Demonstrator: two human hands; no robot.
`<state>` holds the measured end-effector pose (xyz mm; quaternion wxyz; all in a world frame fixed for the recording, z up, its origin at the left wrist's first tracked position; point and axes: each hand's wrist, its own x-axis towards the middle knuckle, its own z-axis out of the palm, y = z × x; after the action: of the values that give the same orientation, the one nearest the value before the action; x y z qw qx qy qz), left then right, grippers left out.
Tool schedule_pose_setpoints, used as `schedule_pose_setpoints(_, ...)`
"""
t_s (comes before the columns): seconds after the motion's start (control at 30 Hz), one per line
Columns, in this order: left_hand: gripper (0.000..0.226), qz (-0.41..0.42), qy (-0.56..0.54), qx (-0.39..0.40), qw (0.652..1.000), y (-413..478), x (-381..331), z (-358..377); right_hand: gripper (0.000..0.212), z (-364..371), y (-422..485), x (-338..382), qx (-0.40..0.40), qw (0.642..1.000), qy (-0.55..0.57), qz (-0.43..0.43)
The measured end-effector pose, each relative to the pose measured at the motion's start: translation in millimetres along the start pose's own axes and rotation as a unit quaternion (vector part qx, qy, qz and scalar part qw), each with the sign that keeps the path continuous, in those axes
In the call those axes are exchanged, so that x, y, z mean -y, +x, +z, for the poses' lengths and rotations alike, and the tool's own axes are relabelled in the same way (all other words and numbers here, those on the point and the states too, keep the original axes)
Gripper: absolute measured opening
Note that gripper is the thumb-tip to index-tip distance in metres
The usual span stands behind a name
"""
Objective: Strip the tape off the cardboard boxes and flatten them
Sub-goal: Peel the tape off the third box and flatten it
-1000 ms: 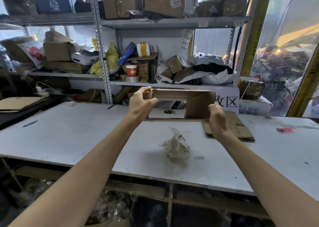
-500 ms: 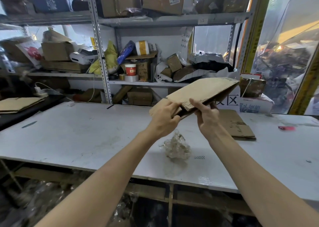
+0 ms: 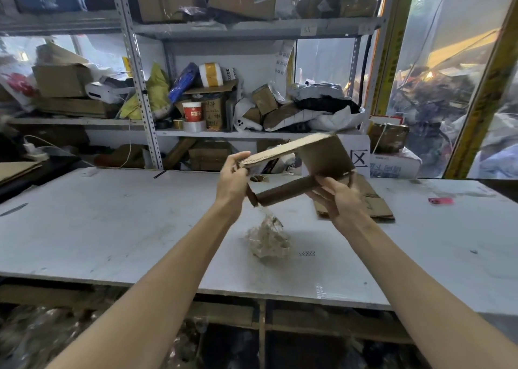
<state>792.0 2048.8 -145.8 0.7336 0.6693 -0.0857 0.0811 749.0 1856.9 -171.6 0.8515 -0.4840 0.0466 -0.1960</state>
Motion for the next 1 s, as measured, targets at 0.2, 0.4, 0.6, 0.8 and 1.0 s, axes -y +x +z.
schedule_pose_setpoints(0.2,0.019,-0.043,-0.17,0.035,0.984,6,-16,-8,0.037,-16,-4,7,-0.069,0.991,0.114,0.031)
schedule_pose_setpoints(0.4,0.042,-0.107,-0.076,-0.014,0.991,11,-14,-3,0.052,-26,6,12,-0.229,0.97,0.055,0.062)
schedule_pose_setpoints(0.6,0.082,-0.117,-0.082,-0.015,0.99,2,6,33,0.062,-6,8,2,-0.22,0.969,0.074,0.084)
schedule_pose_setpoints(0.8,0.048,-0.118,-0.076,-0.013,0.99,18,28,65,0.038,-35,28,6,-0.218,0.97,-0.007,0.111)
schedule_pose_setpoints(1.0,0.042,-0.137,0.043,0.017,0.989,82,69,67,0.043,-120,73,17,-0.216,0.946,-0.234,0.058)
